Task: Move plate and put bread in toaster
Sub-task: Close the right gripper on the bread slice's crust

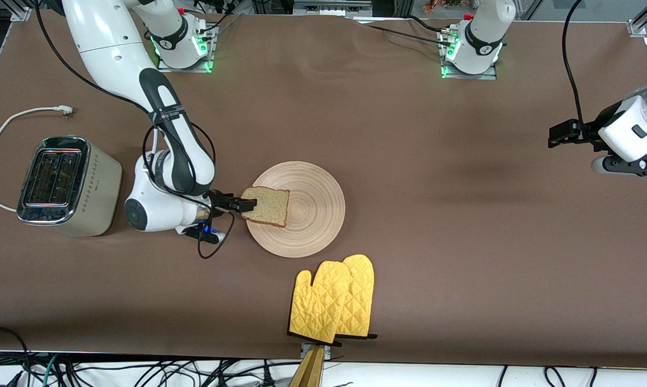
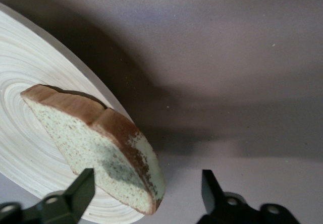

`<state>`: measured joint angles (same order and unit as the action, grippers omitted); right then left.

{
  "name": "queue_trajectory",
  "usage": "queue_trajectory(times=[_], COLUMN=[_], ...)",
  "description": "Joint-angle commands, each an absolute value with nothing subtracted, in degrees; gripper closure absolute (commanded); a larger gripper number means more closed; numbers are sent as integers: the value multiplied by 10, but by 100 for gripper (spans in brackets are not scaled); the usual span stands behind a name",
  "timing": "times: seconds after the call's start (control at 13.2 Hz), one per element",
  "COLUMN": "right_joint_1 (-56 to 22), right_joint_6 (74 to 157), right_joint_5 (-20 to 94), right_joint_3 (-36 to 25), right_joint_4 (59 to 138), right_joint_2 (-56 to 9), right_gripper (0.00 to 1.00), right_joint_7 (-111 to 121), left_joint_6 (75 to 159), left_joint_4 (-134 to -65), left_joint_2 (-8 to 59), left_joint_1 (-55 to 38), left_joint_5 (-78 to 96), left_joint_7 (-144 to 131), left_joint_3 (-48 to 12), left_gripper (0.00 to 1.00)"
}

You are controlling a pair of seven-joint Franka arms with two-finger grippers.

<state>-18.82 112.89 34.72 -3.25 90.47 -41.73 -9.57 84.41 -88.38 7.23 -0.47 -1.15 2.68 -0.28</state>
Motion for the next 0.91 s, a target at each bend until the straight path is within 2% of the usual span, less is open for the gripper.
queue_trajectory(times=[0.0, 0.15, 0.3, 0.84], right_joint_1=[-190, -190, -190, -196], right_joint_6=[1136, 1136, 1136, 1136], right_joint_5=[359, 359, 359, 332], right_joint_3=[-32, -32, -32, -33], right_joint_4=[917, 917, 916, 901], right_joint_2=[-411, -411, -411, -408], right_gripper=[61, 84, 100, 100], right_joint_7=[-93, -98, -100, -98], left_joint_6=[835, 835, 835, 835], left_joint_4=[-875, -875, -875, -875], left_joint_2=[75, 75, 75, 76], left_joint_1=[-1, -1, -1, -1], left_joint_5=[1, 1, 1, 1], left_joint_7=[41, 41, 41, 41], left_joint_3=[-3, -3, -3, -2], left_gripper=[0, 0, 0, 0])
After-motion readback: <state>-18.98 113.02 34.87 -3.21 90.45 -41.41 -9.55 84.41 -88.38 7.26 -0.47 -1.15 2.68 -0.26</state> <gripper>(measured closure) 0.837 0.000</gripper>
